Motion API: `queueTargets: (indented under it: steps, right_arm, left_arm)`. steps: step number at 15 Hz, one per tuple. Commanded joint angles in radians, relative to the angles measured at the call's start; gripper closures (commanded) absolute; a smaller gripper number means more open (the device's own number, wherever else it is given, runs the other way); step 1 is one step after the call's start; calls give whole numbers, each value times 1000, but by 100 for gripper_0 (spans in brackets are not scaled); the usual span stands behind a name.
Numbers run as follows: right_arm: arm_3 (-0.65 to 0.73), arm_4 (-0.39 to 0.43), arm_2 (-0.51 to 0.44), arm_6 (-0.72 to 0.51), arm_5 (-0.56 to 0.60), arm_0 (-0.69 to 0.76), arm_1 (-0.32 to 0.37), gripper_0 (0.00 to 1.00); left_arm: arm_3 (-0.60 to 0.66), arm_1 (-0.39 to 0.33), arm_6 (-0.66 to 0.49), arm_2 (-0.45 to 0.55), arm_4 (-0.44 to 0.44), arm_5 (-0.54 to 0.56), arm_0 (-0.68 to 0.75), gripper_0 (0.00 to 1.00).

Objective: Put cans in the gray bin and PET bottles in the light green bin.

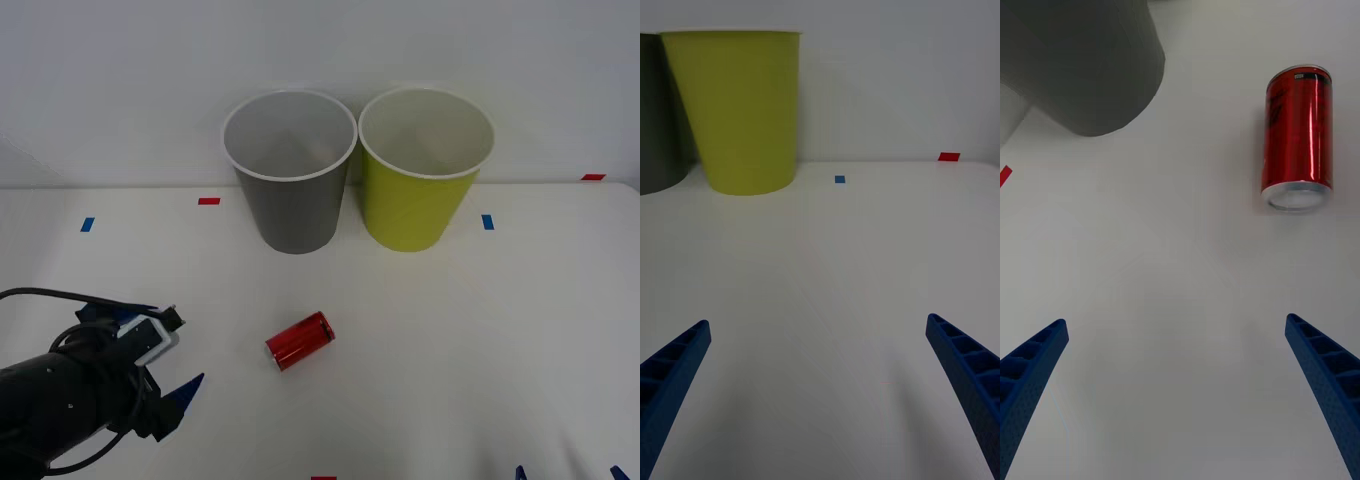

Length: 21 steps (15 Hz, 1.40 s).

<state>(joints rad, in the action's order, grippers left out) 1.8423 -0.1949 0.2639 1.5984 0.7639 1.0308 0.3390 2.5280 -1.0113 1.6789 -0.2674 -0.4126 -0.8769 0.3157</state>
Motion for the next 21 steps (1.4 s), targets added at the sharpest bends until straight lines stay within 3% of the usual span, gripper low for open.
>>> queueTargets:
  steps: [1,5,10,13,15,21]
  right_arm:
    - [0,0,0,0,0,0,0,0]
    - [0,0,0,0,0,0,0,0]
    - [0,0,0,0,0,0,0,0]
    - [0,0,0,0,0,0,0,0]
    - [0,0,0,0,0,0,0,0]
    - [0,0,0,0,0,0,0,0]
  left_arm:
    - [9,63,117,2,-78,-179,-121,0]
    - [14,206,274,4,-126,-461,-267,0]
    - [12,341,289,2,-167,-683,-391,0]
    - [12,379,291,0,-206,-702,-406,0]
    - [-8,392,292,-58,-150,-702,-441,0]
    - [-64,332,223,-205,-111,-672,-579,0]
